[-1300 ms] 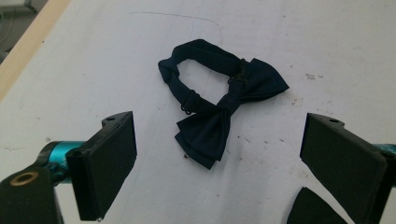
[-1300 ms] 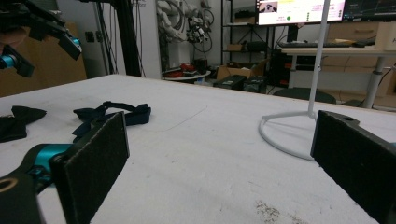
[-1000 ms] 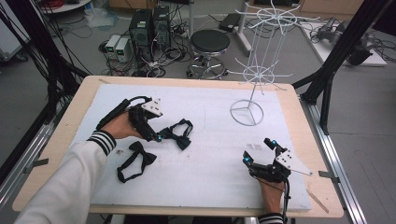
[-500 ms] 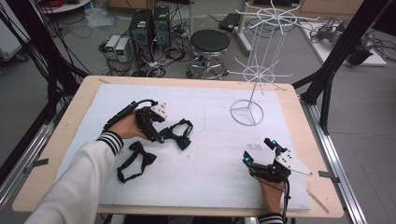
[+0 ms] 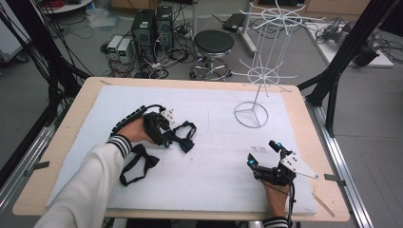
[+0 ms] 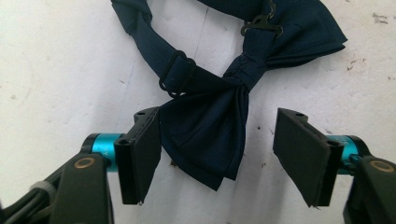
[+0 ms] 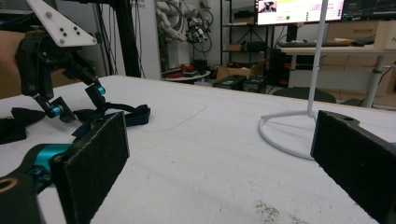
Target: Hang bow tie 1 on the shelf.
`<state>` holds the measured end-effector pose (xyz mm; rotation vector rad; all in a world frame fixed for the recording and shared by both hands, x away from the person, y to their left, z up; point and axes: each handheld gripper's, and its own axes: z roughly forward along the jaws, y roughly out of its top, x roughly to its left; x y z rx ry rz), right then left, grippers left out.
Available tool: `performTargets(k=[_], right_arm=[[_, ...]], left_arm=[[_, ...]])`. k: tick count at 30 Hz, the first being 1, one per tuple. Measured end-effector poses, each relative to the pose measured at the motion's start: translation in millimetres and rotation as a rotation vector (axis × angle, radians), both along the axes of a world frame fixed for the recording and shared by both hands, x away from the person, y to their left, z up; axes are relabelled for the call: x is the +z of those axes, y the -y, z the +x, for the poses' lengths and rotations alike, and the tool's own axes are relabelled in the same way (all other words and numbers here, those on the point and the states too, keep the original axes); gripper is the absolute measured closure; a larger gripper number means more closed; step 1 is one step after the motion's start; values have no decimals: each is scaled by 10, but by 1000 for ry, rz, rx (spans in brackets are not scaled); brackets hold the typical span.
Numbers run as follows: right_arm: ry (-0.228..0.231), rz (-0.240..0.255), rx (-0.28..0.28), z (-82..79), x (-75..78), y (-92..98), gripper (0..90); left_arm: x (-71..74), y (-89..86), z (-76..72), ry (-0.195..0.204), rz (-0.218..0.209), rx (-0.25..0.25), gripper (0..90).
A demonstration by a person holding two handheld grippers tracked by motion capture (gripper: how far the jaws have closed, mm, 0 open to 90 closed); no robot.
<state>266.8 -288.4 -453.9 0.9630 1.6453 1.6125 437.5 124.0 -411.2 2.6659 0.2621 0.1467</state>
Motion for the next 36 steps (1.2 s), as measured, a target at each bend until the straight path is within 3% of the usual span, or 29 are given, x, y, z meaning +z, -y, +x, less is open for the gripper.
performTargets(k=[10, 13, 17, 22, 29, 36], right_arm=[[-8, 6, -1, -1, 1, 1, 35], [-9, 5, -3, -2, 1, 0, 36], [-9, 6, -2, -2, 1, -5, 36], [-8, 5, -5, -1, 1, -3, 36], [-5, 3, -2, 2, 0, -2, 36], [-5, 0, -2, -2, 0, -5, 36]], left_arm=[[-11, -30, 29, -3, 20, -13, 474], [-21, -32, 29, -2, 41, 9, 543], [-22, -27, 24, -11, 34, 17, 606], [-9, -25, 24, -16, 35, 51, 794], [-3, -7, 2, 1, 44, 70, 831], [12, -19, 8, 7, 18, 90, 830]])
